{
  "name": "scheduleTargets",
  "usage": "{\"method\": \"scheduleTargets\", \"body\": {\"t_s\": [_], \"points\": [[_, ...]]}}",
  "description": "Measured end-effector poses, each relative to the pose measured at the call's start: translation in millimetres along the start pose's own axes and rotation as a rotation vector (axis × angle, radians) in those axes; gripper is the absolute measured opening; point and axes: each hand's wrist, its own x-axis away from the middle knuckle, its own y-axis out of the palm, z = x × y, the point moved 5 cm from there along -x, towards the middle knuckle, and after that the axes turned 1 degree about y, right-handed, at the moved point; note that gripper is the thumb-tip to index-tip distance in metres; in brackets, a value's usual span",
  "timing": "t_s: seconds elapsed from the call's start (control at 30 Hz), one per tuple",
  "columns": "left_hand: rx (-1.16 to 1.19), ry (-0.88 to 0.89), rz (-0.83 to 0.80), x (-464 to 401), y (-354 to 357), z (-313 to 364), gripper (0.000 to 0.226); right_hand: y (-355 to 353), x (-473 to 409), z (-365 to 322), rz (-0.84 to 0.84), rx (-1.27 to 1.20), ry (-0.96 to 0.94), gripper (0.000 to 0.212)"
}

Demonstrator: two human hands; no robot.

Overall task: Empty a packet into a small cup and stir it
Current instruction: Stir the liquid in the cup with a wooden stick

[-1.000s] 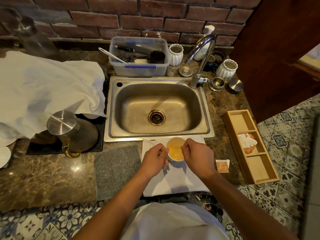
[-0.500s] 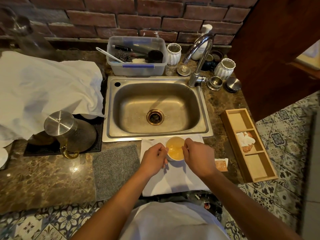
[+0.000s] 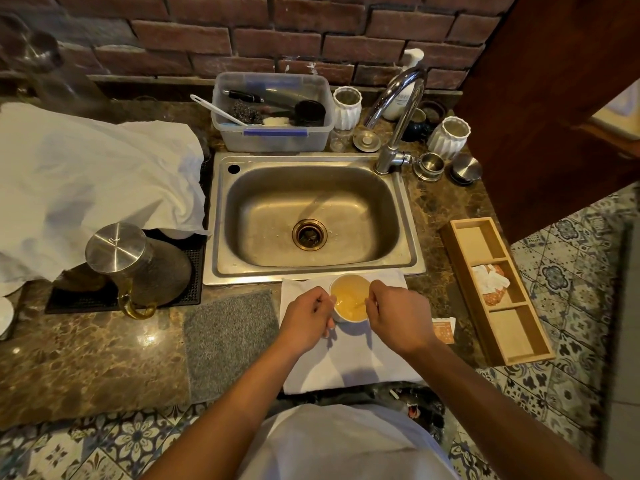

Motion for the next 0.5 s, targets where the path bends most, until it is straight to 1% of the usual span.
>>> {"method": "scheduleTargets", "body": {"t_s": [0.1, 0.2, 0.37, 0.5], "points": [[0.002, 0.01, 0.0, 0, 0, 0, 0.03, -1, -2, 0, 0.029, -0.03, 0.032, 0.026], [-0.001, 0.009, 0.0, 0, 0, -1, 0.028, 1, -2, -3, 0.04, -0.066, 0.014, 0.027], [-0.014, 0.013, 0.002, 2, 0, 1, 0.028, 8, 5, -10, -0.035, -0.104, -0.035, 0.031], [-0.018, 0.024, 0.003, 1, 0, -1, 0.03, 6, 6, -4, -0.057, -0.082, -0.033, 0.028]]}}
